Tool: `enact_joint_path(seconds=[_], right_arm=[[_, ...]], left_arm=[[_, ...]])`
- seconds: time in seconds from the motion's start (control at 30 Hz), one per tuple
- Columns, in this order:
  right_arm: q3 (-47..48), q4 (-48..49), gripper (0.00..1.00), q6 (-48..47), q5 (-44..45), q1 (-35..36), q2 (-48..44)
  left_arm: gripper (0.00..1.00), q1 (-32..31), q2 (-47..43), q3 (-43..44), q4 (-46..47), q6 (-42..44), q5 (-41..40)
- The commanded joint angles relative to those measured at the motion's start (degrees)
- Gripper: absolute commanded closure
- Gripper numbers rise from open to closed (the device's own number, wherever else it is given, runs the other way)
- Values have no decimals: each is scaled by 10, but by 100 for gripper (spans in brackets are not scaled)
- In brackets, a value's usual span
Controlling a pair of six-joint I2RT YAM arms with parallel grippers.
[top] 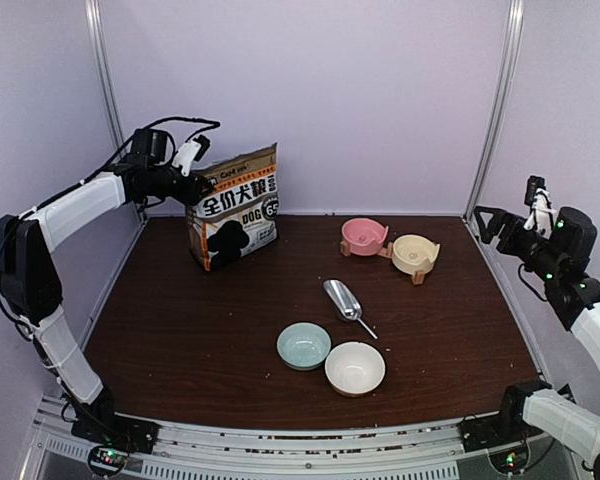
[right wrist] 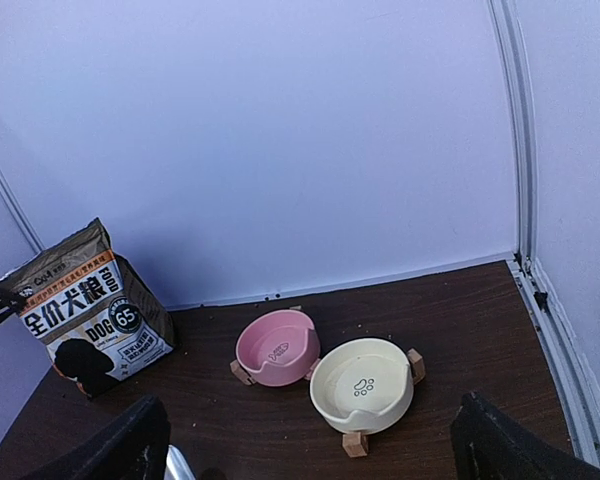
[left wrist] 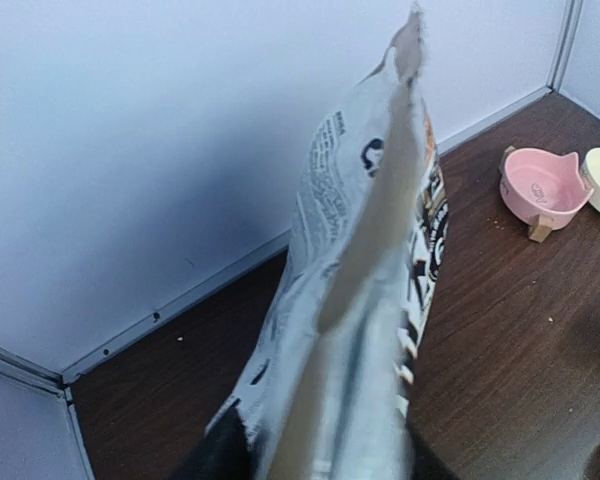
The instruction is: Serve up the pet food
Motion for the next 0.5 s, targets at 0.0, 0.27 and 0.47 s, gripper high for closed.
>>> enact_joint_path(seconds=[0.0, 0.27, 0.47], right_arm=[[6, -15, 0, -20, -13, 2, -4], [44, -39, 3, -4, -16, 4, 28], [90, -94, 8, 64, 21, 63, 65]], left_arm=[[85, -12, -4, 18, 42, 10, -27], [100, -44, -107, -52, 50, -8, -101], [100, -190, -243, -167, 4, -93, -279]])
